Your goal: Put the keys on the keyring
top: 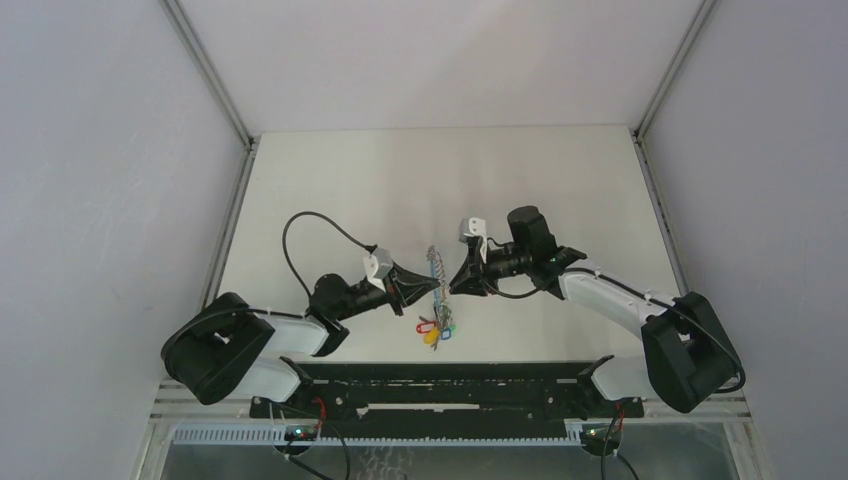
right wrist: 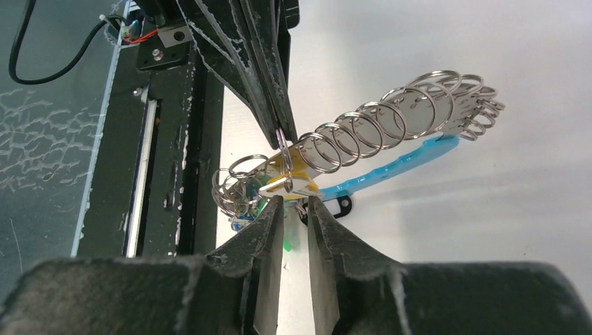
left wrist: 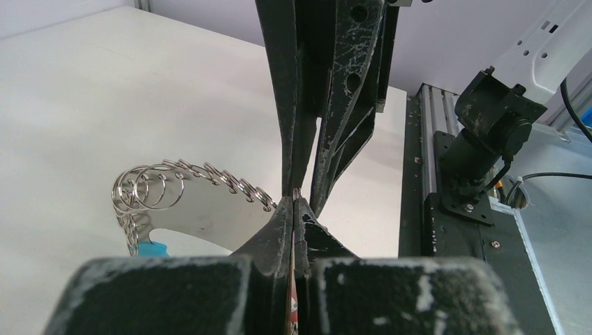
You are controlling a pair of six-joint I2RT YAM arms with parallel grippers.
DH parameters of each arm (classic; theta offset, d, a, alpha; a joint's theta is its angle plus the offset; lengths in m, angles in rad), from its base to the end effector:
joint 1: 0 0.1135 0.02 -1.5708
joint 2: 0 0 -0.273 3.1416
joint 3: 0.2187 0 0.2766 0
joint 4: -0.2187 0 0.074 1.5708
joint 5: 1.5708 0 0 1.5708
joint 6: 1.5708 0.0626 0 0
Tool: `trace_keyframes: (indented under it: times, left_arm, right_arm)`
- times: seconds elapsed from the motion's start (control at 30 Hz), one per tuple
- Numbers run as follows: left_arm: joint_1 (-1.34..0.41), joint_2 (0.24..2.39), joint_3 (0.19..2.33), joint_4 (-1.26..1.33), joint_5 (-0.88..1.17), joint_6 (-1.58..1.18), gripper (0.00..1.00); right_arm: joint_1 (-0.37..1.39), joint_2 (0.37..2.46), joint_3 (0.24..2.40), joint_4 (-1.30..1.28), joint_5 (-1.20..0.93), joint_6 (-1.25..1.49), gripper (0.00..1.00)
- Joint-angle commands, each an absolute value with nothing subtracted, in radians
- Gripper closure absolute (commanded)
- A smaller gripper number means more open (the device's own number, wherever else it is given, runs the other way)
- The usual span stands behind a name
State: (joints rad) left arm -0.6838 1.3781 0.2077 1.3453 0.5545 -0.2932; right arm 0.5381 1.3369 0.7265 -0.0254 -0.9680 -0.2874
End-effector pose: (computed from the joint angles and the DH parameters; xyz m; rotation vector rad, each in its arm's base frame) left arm 0.1757 -0.1857 0.1783 0.7650 1.3287 -1.1772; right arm 0.2316 0.1983 0.2085 -1.3225 1.6619 1.2003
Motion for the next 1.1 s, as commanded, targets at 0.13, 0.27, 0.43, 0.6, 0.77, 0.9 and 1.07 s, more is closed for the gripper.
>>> trace_keyframes:
  times: [0.13, 0.27, 0.43, 0.6, 0.77, 0.9, 1.07]
  left_arm:
    - [-0.678, 1.356, 0.209, 1.450, 0.567, -0.310, 1.00]
    - [-0.678, 1.356, 0.210, 1.452, 0.567, -0.312, 1.00]
    - [-0.678, 1.350, 0.210, 1.452, 0.566, -0.311, 1.00]
    - [-0.678, 1.348, 0.209, 1.455, 0.564, -0.314, 1.00]
    - [-0.679, 1.344, 0.207, 1.456, 0.564, -0.315, 1.00]
    - [-0.678, 1.344, 0.197, 1.457, 0.561, -0.311, 1.00]
    - [-0.678, 1.350, 0.194, 1.456, 0.573, -0.311, 0.94]
  right_arm:
    - [0.537, 1.330, 0.734, 0.087, -1.042, -0.240, 0.81]
    - [0.540, 1.345, 0.735, 0.104, -1.051, -0.231, 0.84]
    - [0.541, 1.377, 0.741, 0.114, -1.062, -0.228, 0.96]
    - [0.549, 1.400, 0.745, 0.130, -1.069, -0.218, 1.00]
    - [0.562, 1.416, 0.763, 0.111, -1.062, -0.228, 1.00]
    - [0.565, 1.390, 0.775, 0.058, -1.033, -0.253, 1.00]
    - [0.571, 1.335, 0.808, -0.040, -1.002, -0.307, 1.00]
